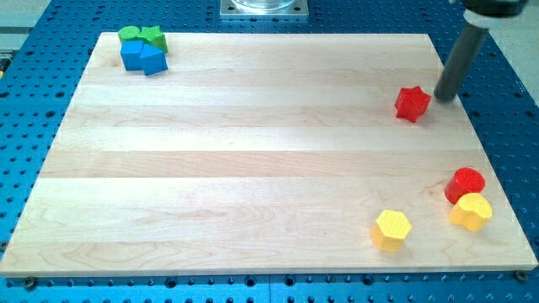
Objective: Push the red star slightly towards the center
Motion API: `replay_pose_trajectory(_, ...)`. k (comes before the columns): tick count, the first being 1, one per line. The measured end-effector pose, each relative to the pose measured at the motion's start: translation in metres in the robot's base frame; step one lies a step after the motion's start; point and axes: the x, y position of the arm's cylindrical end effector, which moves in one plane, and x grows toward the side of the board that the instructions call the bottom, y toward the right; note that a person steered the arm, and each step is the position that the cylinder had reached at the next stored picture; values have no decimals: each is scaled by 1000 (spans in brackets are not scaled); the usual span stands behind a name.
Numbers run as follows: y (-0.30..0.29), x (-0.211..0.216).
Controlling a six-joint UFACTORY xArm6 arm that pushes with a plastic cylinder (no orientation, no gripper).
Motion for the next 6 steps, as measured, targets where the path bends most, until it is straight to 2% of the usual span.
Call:
replay_pose_trajectory(1,-15,29)
replay_pose_trajectory(2,-47,17)
replay_pose_trajectory(3,-65,-31)
replay_pose_trajectory(6,-163,-41)
